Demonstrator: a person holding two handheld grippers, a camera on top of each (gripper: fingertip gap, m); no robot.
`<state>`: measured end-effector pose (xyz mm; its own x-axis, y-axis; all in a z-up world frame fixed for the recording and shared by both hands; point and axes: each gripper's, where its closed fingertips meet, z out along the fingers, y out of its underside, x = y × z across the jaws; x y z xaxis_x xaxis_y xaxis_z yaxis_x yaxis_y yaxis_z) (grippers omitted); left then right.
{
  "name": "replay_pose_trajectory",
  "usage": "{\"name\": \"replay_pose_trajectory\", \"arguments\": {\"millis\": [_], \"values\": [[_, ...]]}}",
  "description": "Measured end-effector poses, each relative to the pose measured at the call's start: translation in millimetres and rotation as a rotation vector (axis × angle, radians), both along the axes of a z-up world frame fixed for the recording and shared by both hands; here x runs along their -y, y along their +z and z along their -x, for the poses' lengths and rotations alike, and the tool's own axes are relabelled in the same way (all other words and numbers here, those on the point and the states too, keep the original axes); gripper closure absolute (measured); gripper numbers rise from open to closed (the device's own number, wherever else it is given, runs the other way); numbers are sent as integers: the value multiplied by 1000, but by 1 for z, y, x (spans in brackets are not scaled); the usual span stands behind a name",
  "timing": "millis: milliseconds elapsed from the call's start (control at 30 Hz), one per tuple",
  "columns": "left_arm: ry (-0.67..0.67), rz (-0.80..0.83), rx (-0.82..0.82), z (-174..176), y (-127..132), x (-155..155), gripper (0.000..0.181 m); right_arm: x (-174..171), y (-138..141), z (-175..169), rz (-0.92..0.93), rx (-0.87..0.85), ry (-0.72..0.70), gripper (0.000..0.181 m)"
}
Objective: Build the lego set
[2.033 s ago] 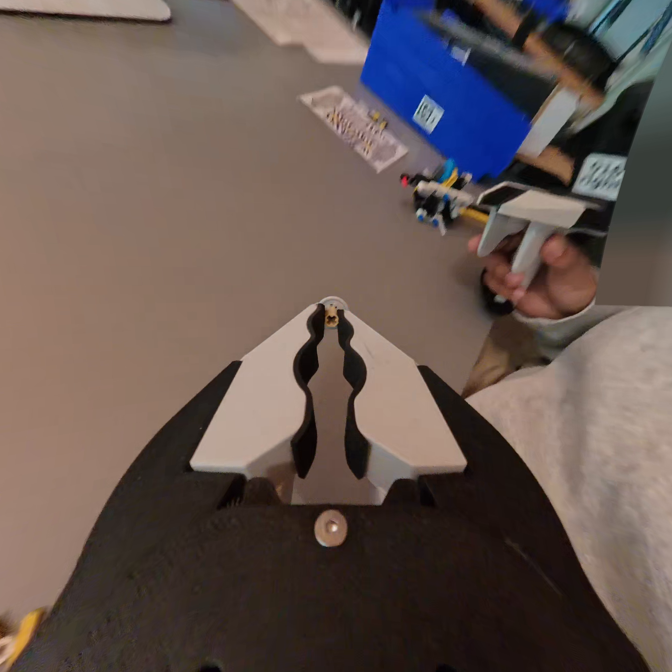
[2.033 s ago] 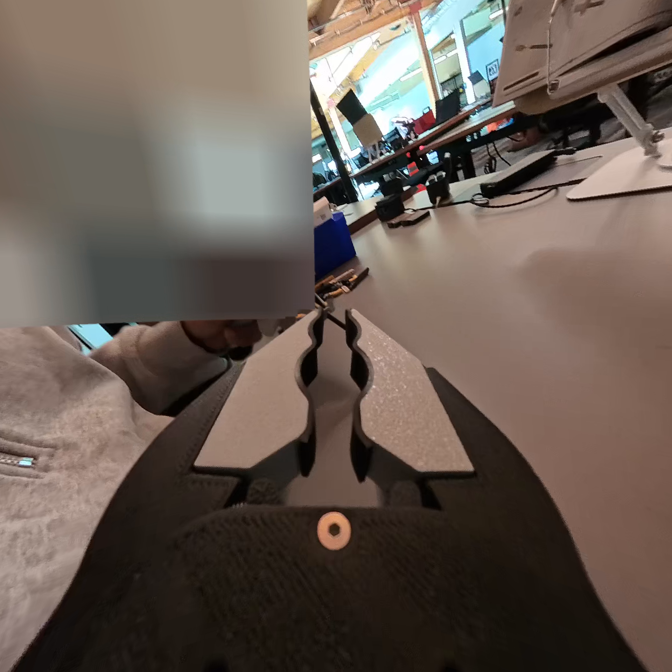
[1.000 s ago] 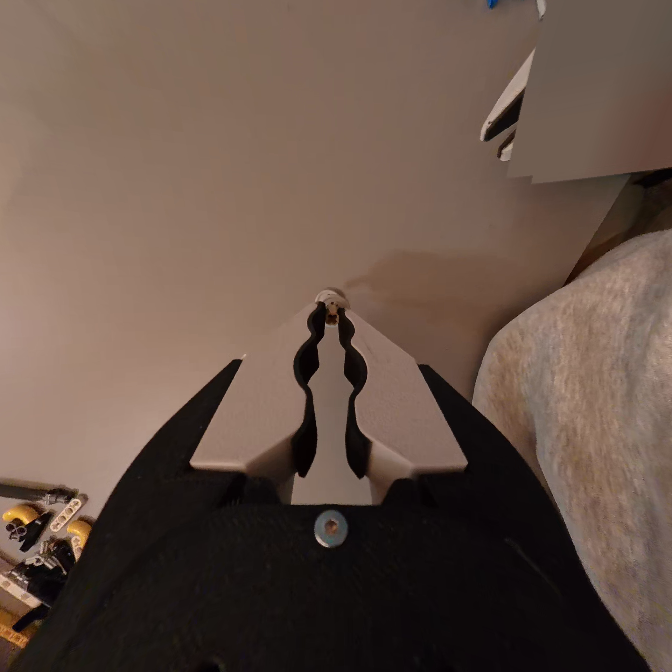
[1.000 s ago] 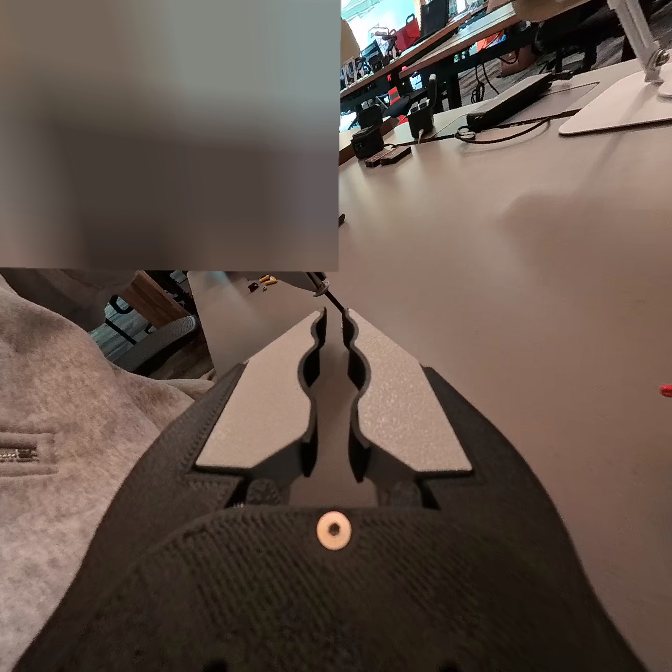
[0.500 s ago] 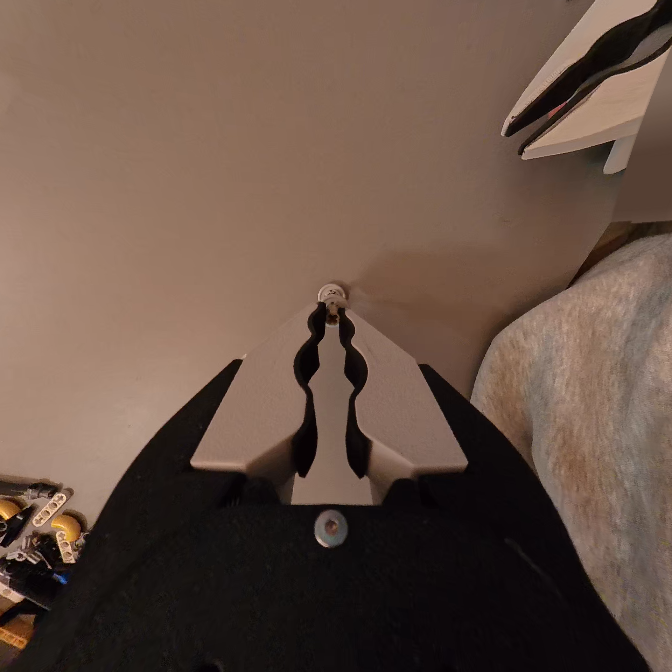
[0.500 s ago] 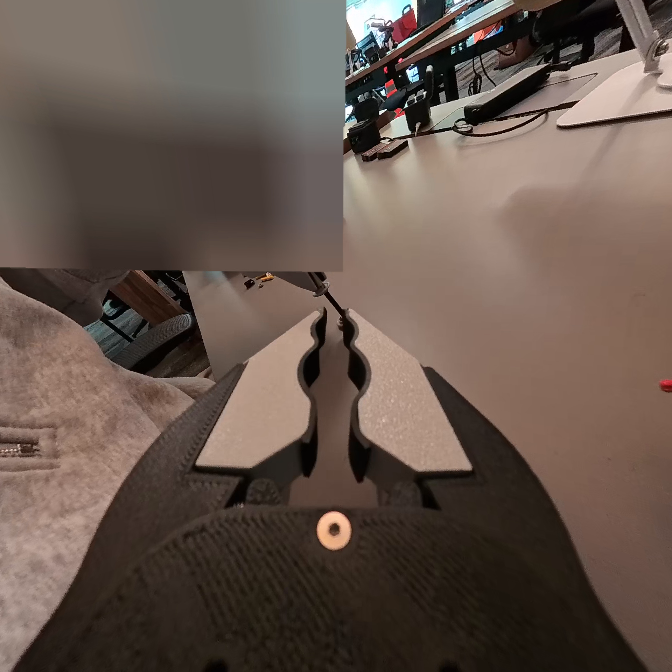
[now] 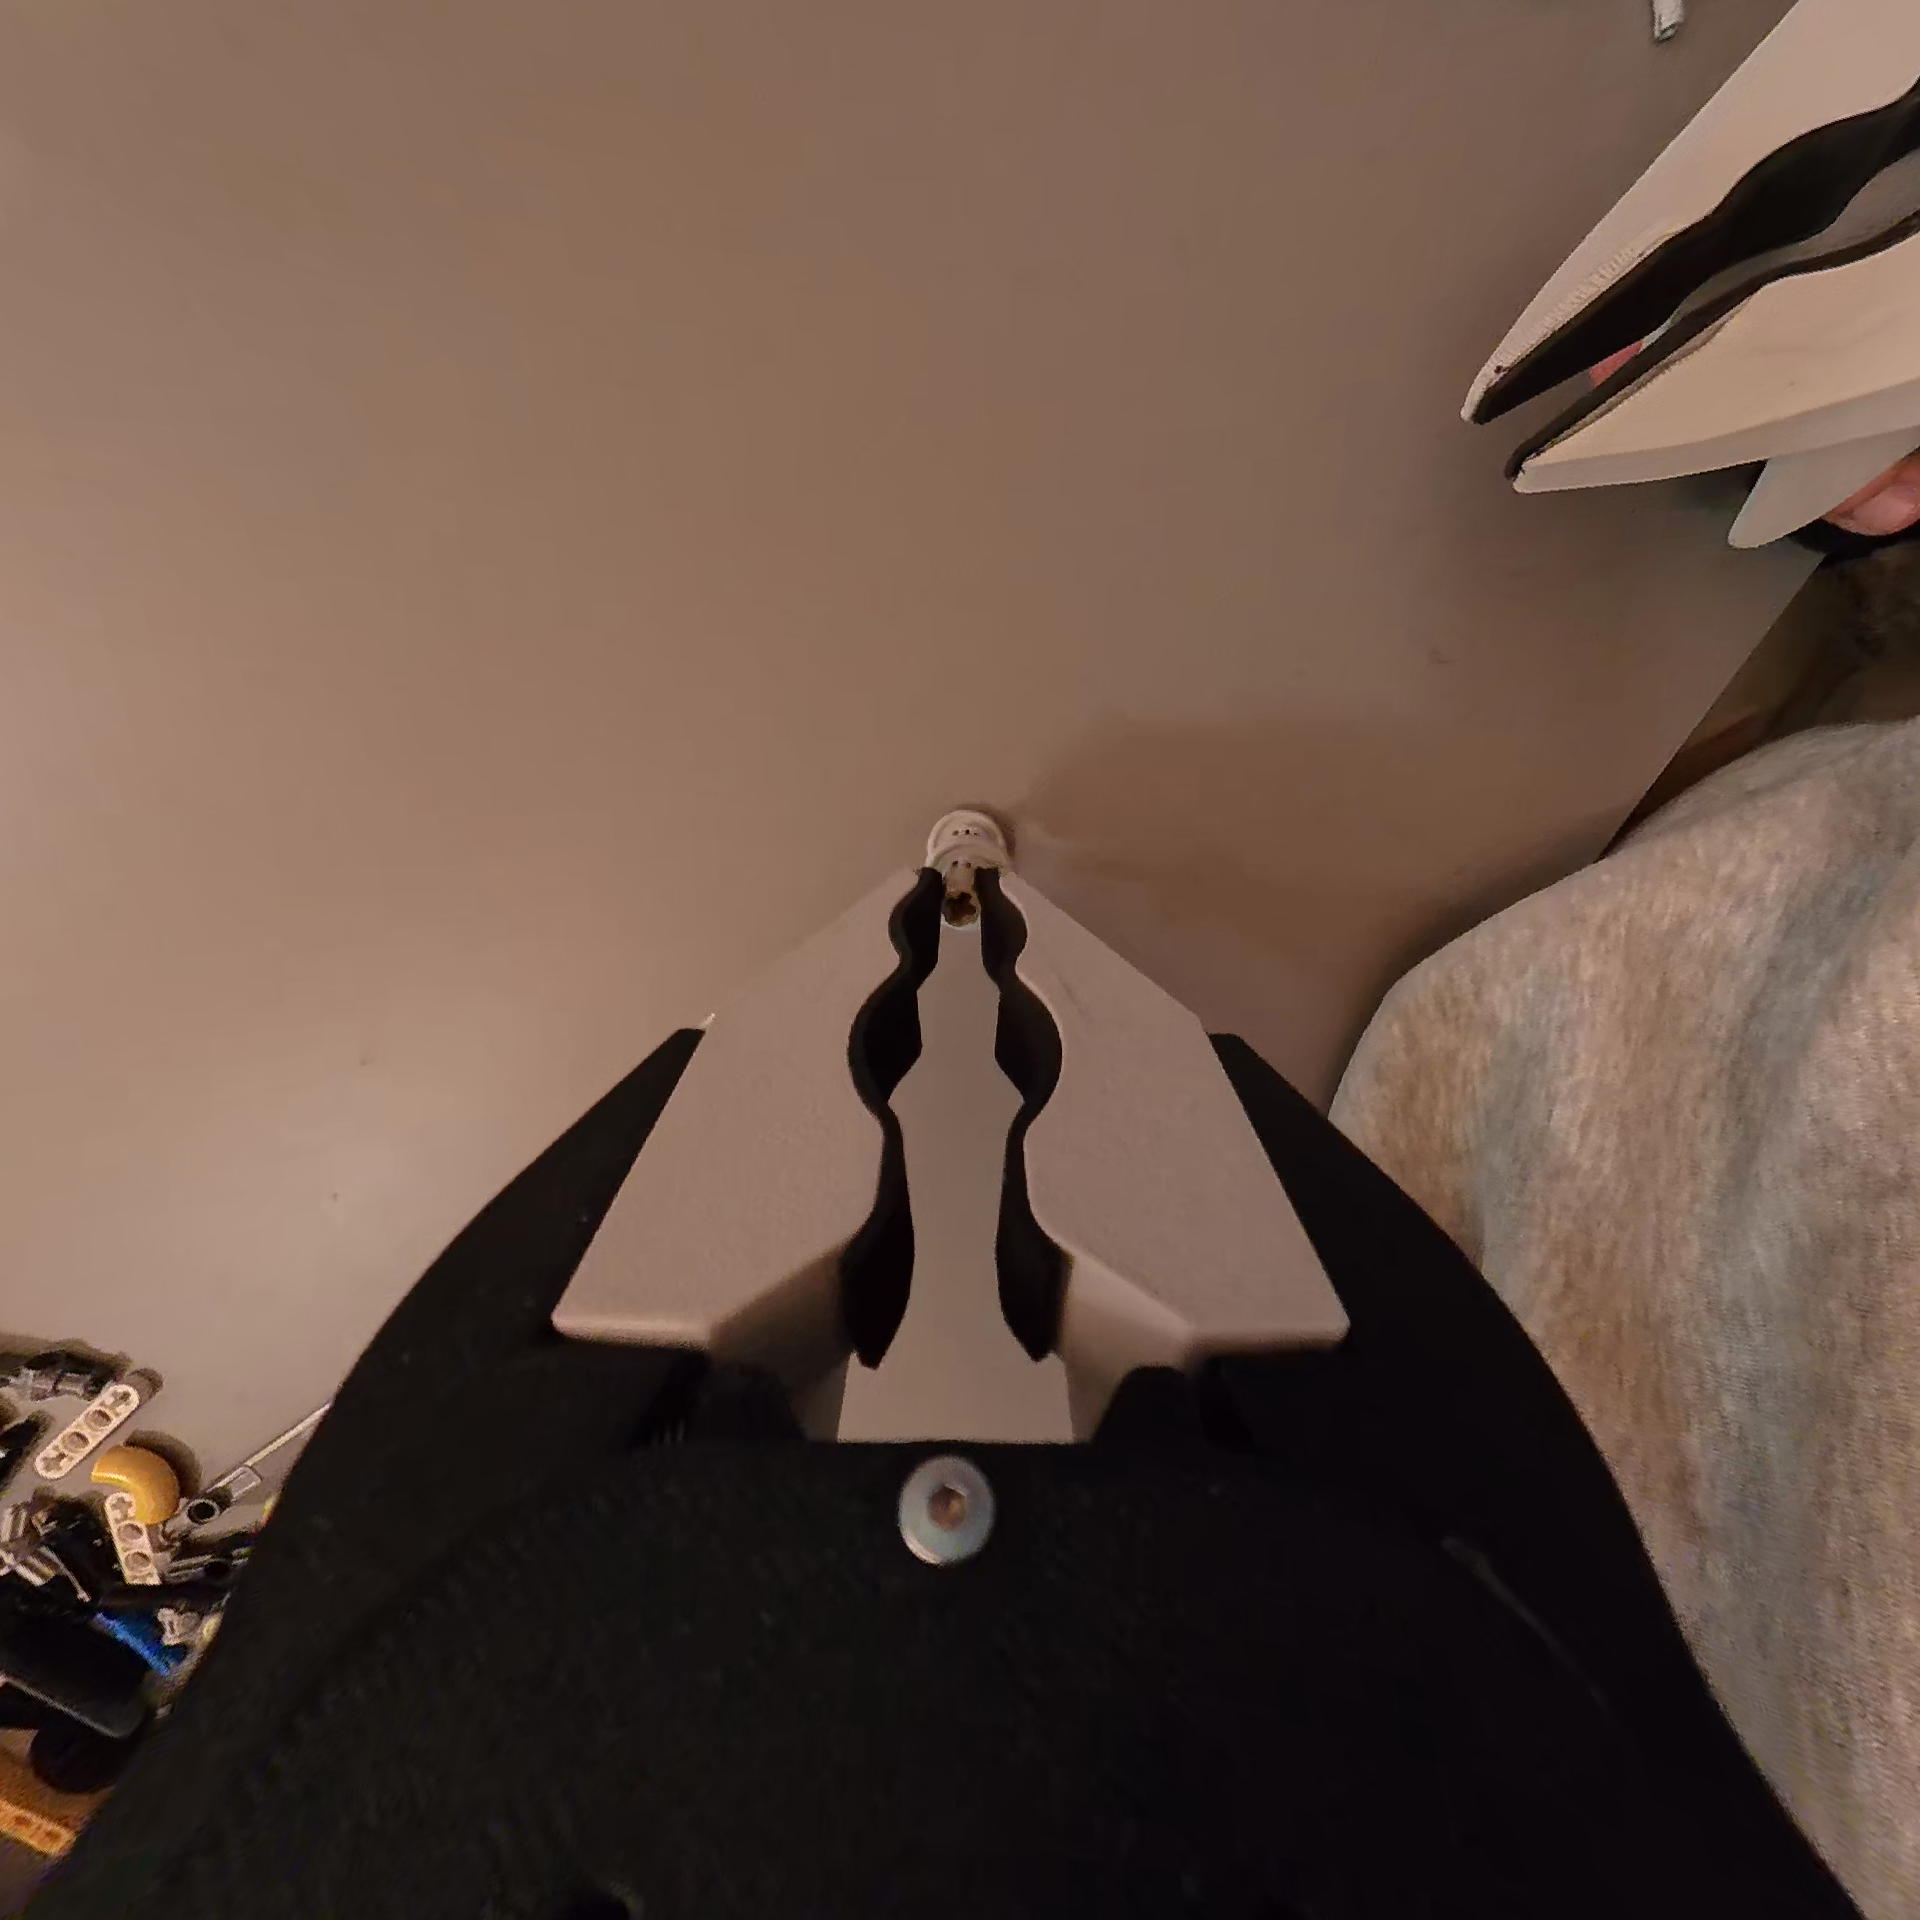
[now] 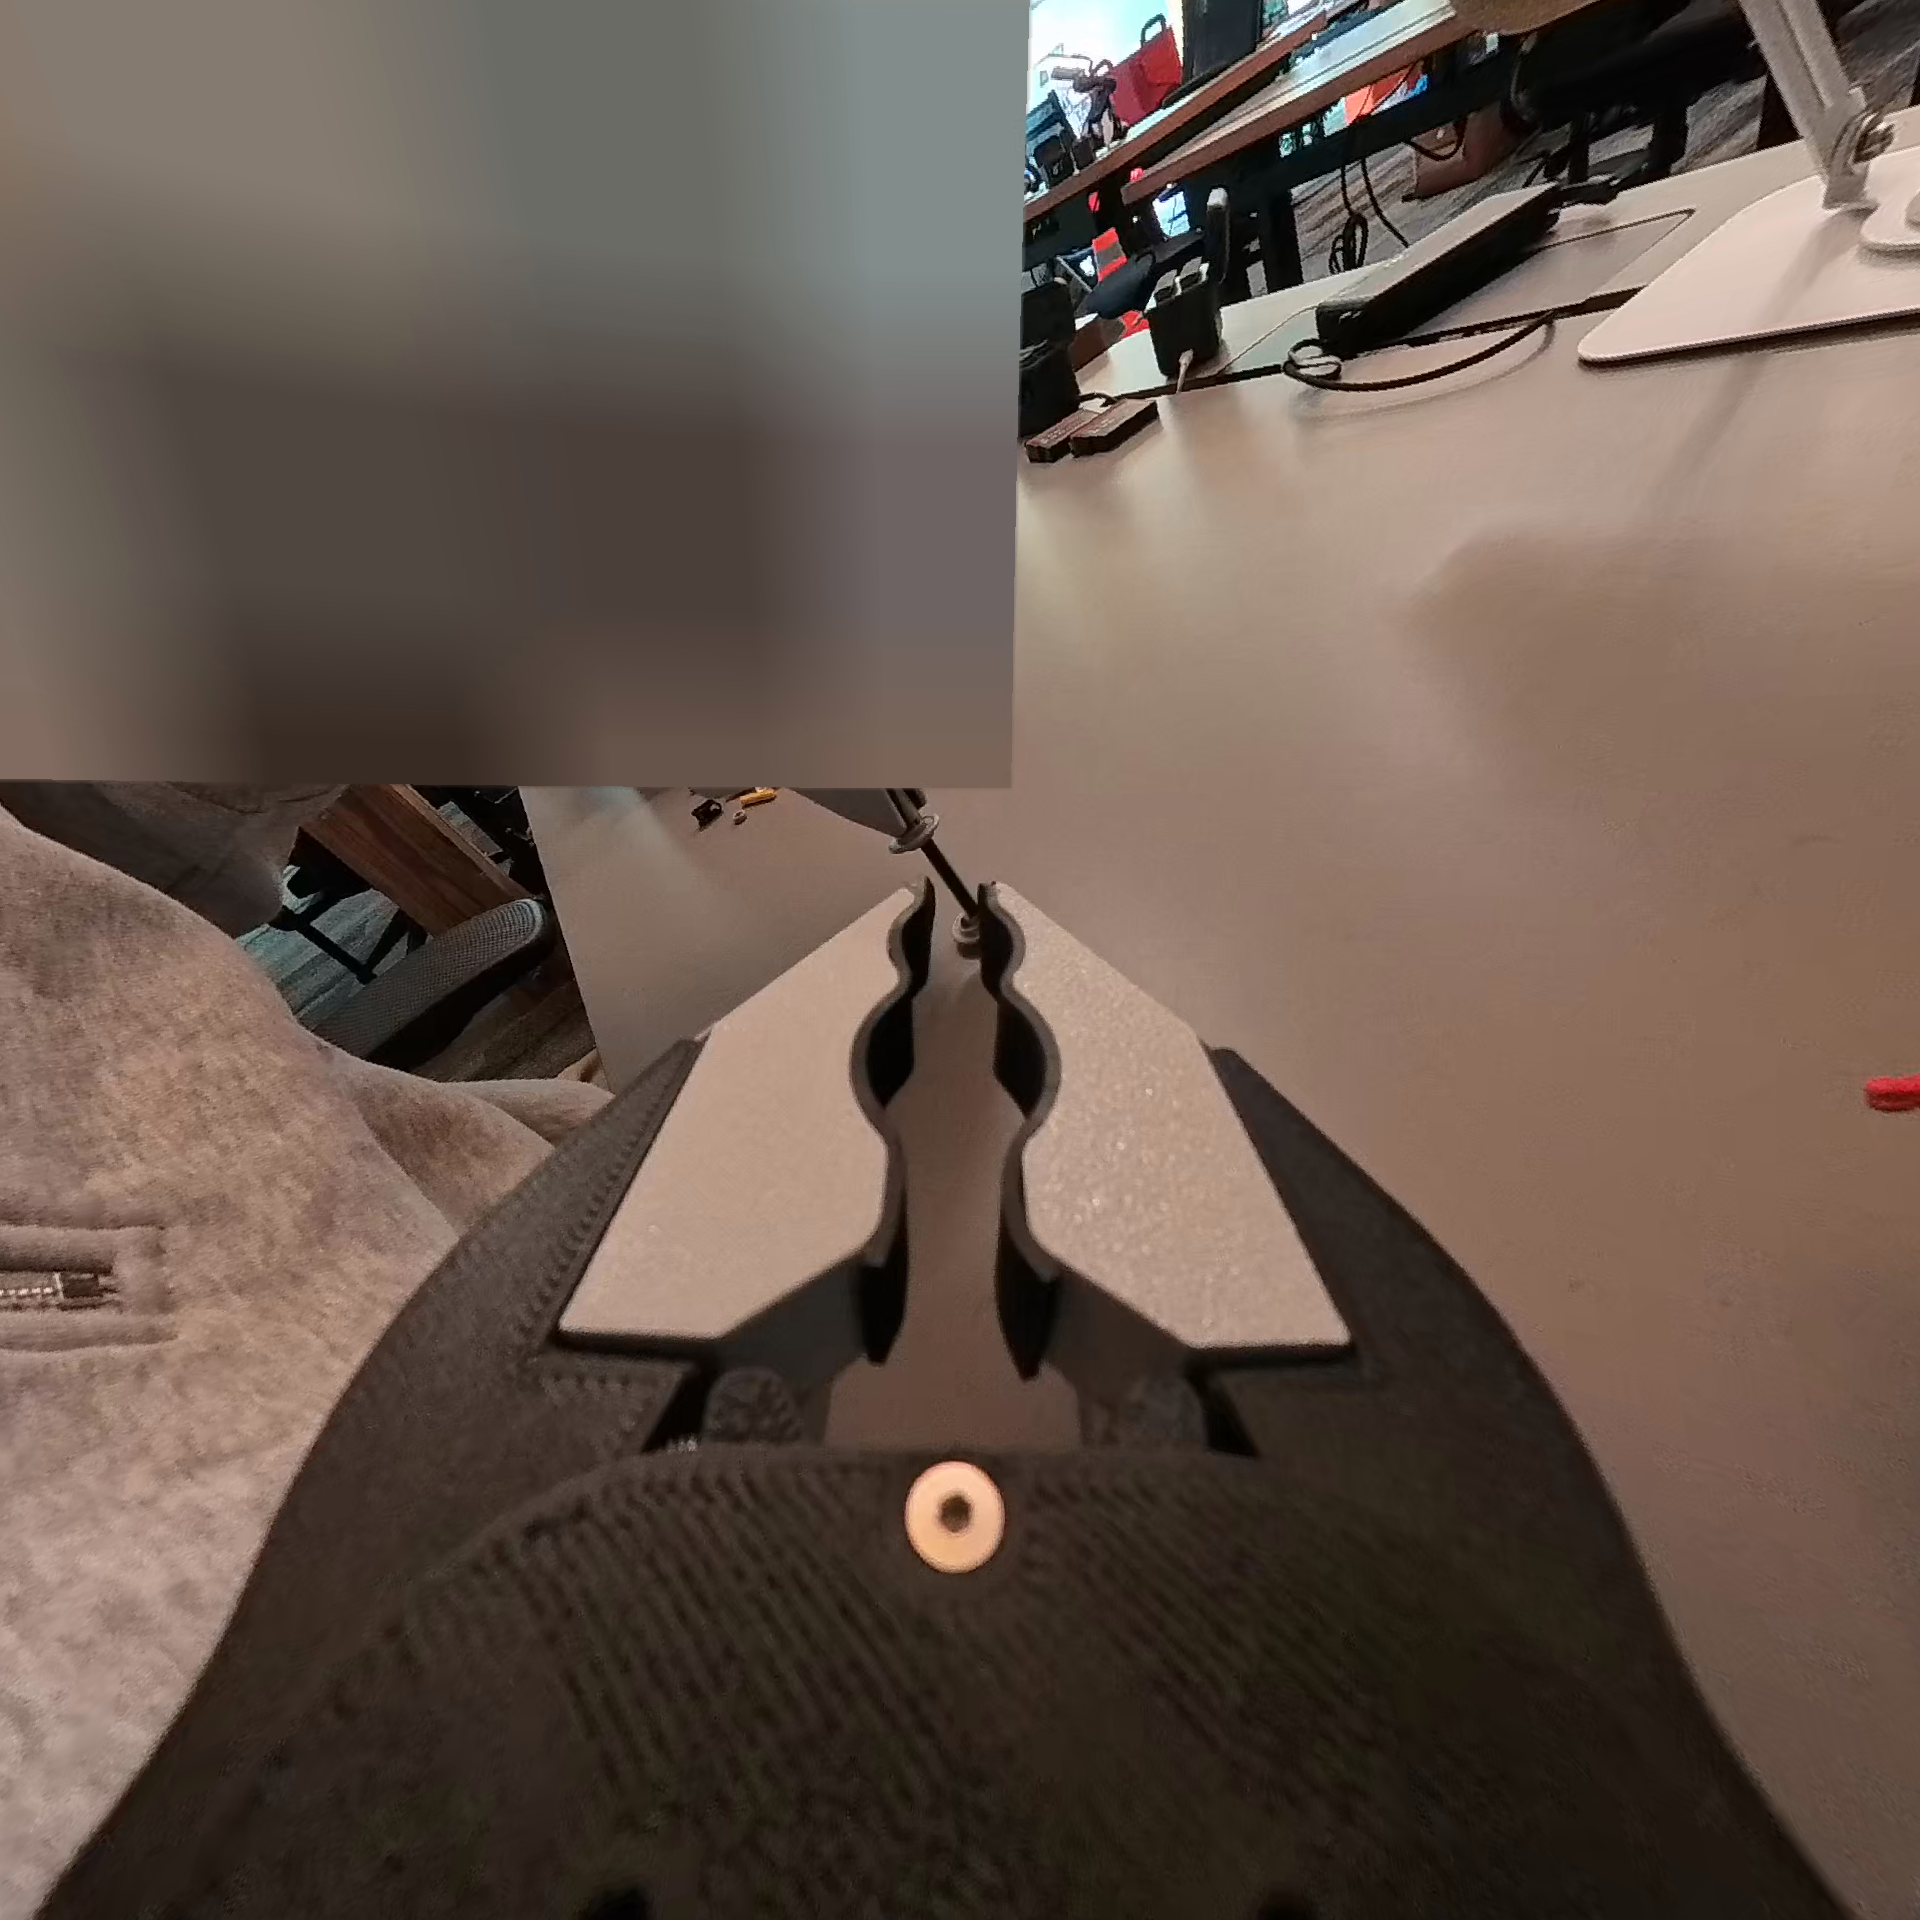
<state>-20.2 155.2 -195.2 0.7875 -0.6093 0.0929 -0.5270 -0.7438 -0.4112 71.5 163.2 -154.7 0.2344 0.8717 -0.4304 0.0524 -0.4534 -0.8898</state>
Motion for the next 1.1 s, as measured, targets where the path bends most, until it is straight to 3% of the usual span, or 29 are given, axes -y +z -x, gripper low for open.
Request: {"name": "replay_pose_trajectory", "arguments": {"millis": [833, 1100], "values": [[11, 60, -55, -4, -1, 1, 174, -1, -1, -1, -1, 7, -4, 174], [71, 90, 37, 0, -2, 2, 174, -2, -1, -1, 13, -1, -7, 175]]}}
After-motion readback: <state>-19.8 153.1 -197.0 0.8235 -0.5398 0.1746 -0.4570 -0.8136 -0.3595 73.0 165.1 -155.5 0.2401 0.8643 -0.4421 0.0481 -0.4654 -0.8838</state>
